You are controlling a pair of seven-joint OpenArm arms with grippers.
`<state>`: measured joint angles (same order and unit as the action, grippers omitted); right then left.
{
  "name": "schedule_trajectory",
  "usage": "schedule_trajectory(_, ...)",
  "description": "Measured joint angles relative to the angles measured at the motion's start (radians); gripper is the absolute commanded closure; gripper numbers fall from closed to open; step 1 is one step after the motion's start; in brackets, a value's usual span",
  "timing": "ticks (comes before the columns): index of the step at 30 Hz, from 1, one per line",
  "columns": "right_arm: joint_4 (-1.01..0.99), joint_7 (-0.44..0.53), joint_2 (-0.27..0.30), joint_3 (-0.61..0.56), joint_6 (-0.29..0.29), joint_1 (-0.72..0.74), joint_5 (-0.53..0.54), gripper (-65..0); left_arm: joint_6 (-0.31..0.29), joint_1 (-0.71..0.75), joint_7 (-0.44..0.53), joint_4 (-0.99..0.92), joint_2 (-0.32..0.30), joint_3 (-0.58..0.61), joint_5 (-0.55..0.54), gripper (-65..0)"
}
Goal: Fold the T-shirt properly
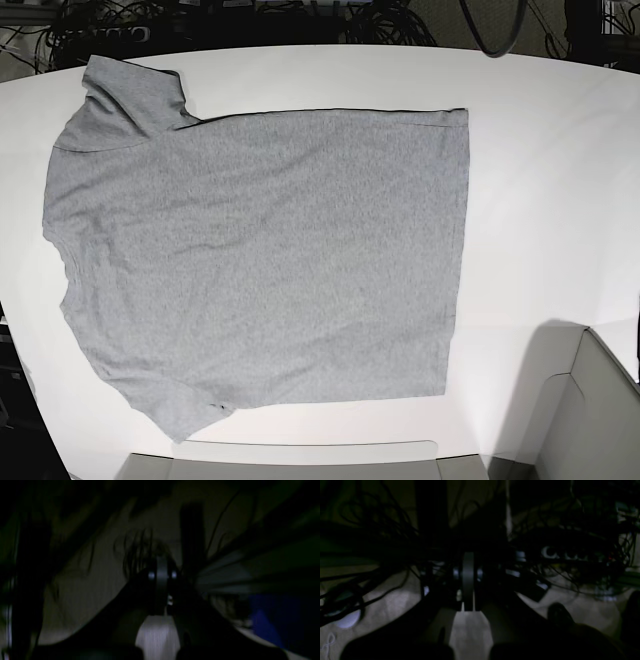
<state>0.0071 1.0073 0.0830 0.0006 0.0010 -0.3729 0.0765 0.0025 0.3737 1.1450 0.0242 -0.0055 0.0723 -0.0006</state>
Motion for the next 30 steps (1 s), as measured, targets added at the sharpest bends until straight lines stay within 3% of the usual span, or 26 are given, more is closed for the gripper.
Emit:
schedule_trajectory(4,0.006,0.118,0.000,0.000,0.001,-0.047,0.003,-0.3,-0.003,0.053,0.177,0.023,0.000,0.001,0.000,-0.1)
schedule_trajectory(10,0.139,0.115,0.005,0.000,-0.001,-0.130,0.045,-0.3,-0.004,0.149,0.158,0.304,-0.020,0.002,0.057,-0.1)
schedule_trajectory(18,0.632,0.115,0.003,0.000,0.004,-0.369,0.052,-0.3,-0.002,0.388,0.158,0.798,-0.029,-0.005,0.052,-2.7)
schedule_trajectory(25,0.964,0.096,0.007,-0.001,0.019,-0.531,0.048,-0.3,0.002,0.455,0.161,0.994,-0.026,-0.007,0.049,-5.9)
schedule_trajectory(30,1.159,0.075,0.047,-0.001,0.025,-0.601,0.056,-0.3,0.002,0.498,0.160,1.108,-0.024,-0.059,0.053,-6.0)
